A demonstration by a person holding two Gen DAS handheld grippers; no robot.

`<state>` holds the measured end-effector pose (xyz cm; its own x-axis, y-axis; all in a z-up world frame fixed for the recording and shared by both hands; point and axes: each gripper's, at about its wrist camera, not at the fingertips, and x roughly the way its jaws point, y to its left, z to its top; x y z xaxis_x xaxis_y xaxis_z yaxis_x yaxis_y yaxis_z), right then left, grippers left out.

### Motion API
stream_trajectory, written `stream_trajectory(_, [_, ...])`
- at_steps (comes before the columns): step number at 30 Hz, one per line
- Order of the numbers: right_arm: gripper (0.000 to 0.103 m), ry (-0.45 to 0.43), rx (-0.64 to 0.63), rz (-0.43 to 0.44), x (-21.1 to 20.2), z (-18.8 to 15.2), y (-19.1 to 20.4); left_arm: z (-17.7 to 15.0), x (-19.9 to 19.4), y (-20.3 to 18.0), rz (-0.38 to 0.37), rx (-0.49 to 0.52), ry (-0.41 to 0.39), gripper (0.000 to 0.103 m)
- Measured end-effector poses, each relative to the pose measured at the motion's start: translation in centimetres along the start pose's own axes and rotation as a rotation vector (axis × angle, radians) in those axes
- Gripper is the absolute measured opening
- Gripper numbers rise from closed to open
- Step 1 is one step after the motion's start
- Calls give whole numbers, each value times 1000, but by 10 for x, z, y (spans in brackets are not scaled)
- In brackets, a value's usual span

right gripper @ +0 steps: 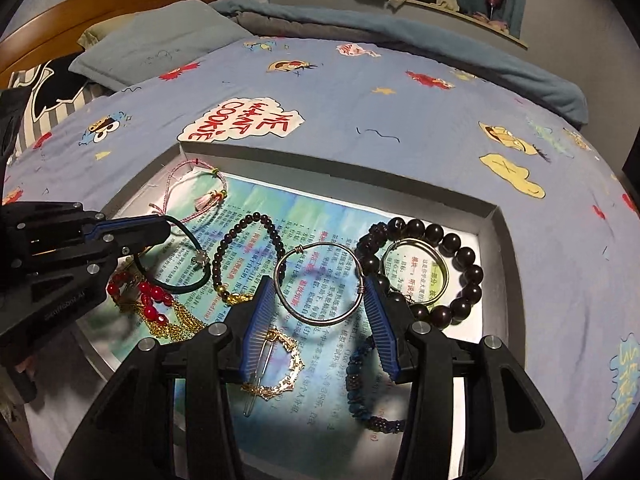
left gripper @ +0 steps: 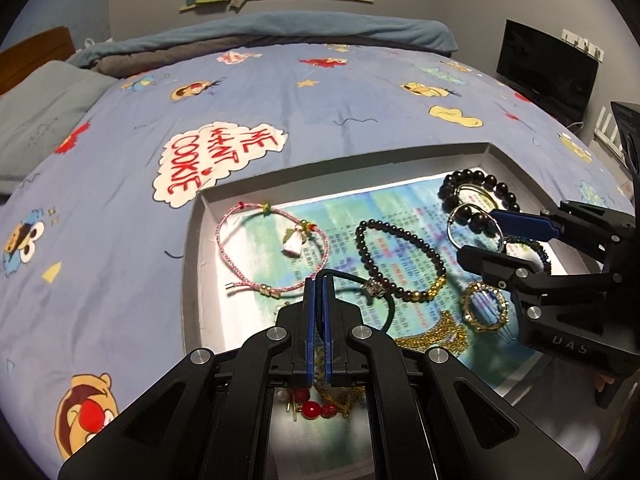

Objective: Organize jewelry
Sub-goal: 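Drop black hair tie into tray with left tool while right tool drops silver bangle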

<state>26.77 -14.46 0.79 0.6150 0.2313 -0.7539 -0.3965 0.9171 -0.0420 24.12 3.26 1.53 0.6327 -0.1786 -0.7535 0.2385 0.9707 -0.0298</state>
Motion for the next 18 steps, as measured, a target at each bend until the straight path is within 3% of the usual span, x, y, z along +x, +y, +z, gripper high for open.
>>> stream_trajectory(6, [47,21,1,1,5,0,-1,-3,3,3,10,-3,14,4])
stream_trajectory(8, [47,27,5,-4,7,0,-2,-3,4,4,12,-8,17,10])
stream_trajectory(10, [47,28,8,-4,7,-1,-4,-3,3,4,11,-6,11,22])
stream_trajectory(15, [48,2,25,-12,-7,-2,-10,-3,-9,3,-7,-9,-10,24])
stream_trajectory(18, [62,-32,48,-14,-24,-5,-16,-4,-25,2,-11,-9,-41,42])
